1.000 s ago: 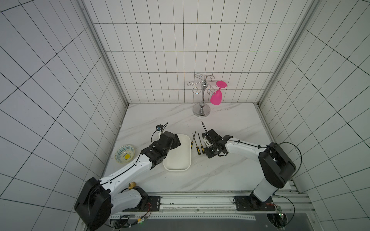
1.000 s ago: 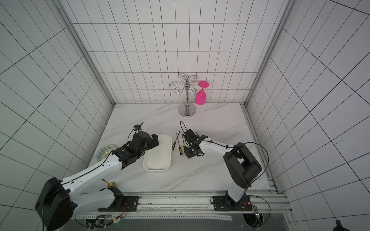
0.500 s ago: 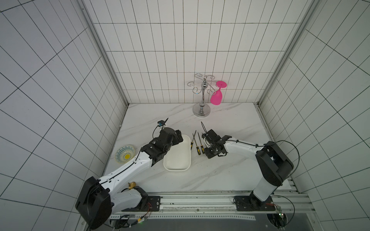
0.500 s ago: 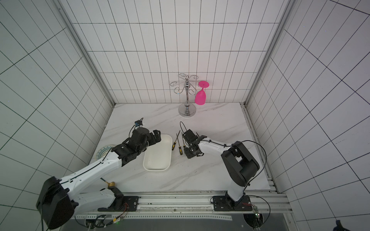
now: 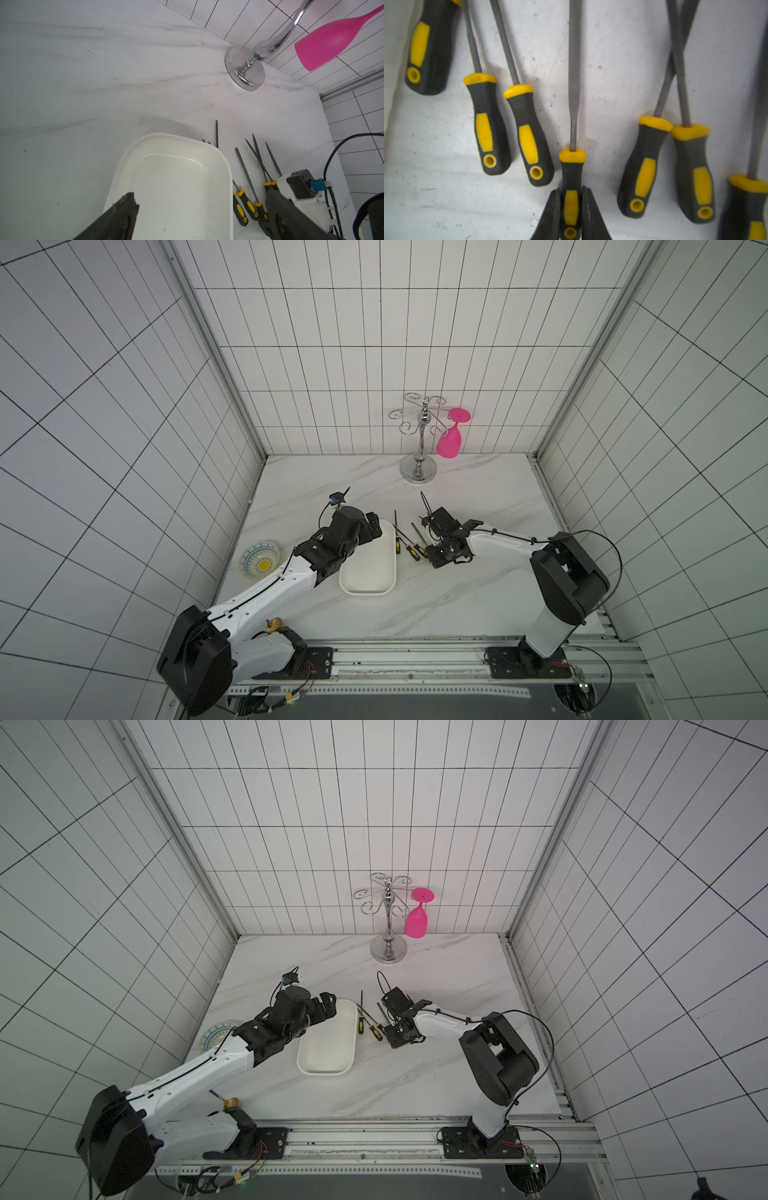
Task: Put the file tool into the storage box
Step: Pick up the file tool from the center of the board, then place the file tool in the storage box.
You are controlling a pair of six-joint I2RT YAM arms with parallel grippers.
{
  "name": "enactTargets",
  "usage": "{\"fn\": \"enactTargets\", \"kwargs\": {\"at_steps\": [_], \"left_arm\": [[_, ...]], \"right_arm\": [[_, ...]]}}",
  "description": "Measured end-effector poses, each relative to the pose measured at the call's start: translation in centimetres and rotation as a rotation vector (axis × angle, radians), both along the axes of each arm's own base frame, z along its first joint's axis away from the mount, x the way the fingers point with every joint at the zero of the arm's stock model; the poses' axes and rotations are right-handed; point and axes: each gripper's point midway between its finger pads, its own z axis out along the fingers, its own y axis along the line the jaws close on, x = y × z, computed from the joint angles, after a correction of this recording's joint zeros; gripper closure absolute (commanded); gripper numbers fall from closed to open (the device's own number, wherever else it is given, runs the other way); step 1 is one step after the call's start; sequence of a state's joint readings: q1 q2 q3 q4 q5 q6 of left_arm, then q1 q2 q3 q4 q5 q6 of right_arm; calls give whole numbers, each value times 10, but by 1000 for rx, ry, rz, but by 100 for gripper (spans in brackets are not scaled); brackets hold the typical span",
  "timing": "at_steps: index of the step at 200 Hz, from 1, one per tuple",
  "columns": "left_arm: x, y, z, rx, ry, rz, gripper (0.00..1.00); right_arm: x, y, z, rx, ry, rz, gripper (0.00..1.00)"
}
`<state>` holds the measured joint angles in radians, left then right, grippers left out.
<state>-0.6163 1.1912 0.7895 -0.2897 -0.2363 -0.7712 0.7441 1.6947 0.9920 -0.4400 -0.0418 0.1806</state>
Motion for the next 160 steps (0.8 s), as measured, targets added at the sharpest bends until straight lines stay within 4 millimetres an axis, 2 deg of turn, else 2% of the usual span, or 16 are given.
{"fn": "enactTargets", "kwargs": {"at_steps": [14, 29, 53, 105, 160], "left_arm": [[1, -8, -1, -22, 3, -28, 1], [2, -17, -1, -48, 6, -61, 1], [4, -32, 1, -101, -1, -118, 1], [10, -65, -5, -195, 9, -224, 1], [17, -84, -12, -255, 25, -268, 1]], "right_arm": [[4, 1, 19, 49, -30, -15, 100], [8, 7, 49, 134, -80, -19, 100], [6, 23, 85, 276, -114, 4, 99], [-13, 42, 91, 374, -19, 69, 99], [-15, 63, 121, 455, -20, 126, 99]]}}
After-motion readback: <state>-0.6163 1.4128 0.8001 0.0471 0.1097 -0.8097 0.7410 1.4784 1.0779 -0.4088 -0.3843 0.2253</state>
